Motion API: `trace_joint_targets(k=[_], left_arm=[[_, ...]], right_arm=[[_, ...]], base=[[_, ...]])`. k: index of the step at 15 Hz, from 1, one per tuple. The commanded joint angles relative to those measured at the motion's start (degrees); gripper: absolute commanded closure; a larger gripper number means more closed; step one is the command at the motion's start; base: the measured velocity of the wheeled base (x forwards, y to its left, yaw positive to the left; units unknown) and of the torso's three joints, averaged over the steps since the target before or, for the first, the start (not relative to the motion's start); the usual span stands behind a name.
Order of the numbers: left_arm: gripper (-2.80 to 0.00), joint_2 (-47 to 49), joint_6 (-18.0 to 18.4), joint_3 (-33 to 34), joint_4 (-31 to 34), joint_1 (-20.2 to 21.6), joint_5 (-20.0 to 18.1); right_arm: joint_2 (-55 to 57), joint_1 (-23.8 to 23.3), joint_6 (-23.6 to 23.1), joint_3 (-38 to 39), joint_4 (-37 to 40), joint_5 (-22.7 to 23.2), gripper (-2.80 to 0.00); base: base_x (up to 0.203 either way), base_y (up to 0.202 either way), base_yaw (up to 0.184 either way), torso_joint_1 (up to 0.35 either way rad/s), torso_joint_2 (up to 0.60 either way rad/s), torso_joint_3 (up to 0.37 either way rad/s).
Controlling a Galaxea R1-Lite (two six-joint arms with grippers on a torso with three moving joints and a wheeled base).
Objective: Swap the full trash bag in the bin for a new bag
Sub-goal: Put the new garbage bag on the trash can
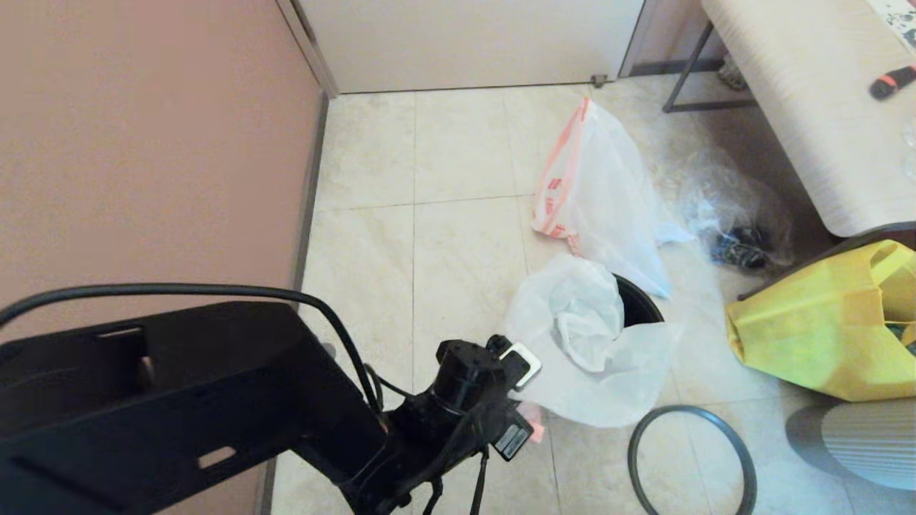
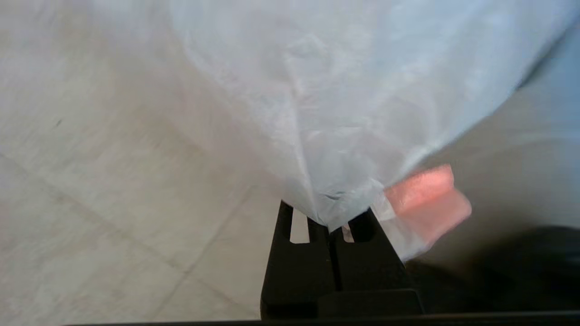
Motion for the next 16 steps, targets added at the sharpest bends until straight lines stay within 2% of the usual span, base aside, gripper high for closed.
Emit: trace_joint_targets(k=[1, 4, 10, 14, 16], left_arm=[[0.0, -6.96, -1.58, -6.11, 12.53, -2.94, -0.21], [0.0, -7.82, -4.36, -18.34, 29.11, -5.99, -1.84], [0.0, -0.29, -9.87, -46.21, 57.44, -6.61, -7.01], [0.0, 8.45, -10.33, -60.55, 68.85, -7.7, -9.15], [0.0, 10.75, -9.5, -61.12, 66.92, -9.37, -9.48]], right_arm=[[0.09, 0.04, 0.0, 0.0, 0.03, 0.02, 0.0], [0.09, -0.04, 0.0, 0.0, 0.03, 0.02, 0.0], [0.09, 0.04, -0.09, 0.0, 0.03, 0.02, 0.0], [0.09, 0.04, -0.09, 0.0, 0.03, 0.02, 0.0], [0.09, 0.04, -0.09, -0.09, 0.3, 0.02, 0.0]], base=[[0.0, 0.0, 0.0, 0.0, 0.0, 0.0], [0.0, 0.0, 0.0, 0.0, 0.0, 0.0], [0.0, 0.0, 0.0, 0.0, 0.0, 0.0], [0.0, 0.0, 0.0, 0.0, 0.0, 0.0], [0.0, 0.0, 0.0, 0.0, 0.0, 0.0]])
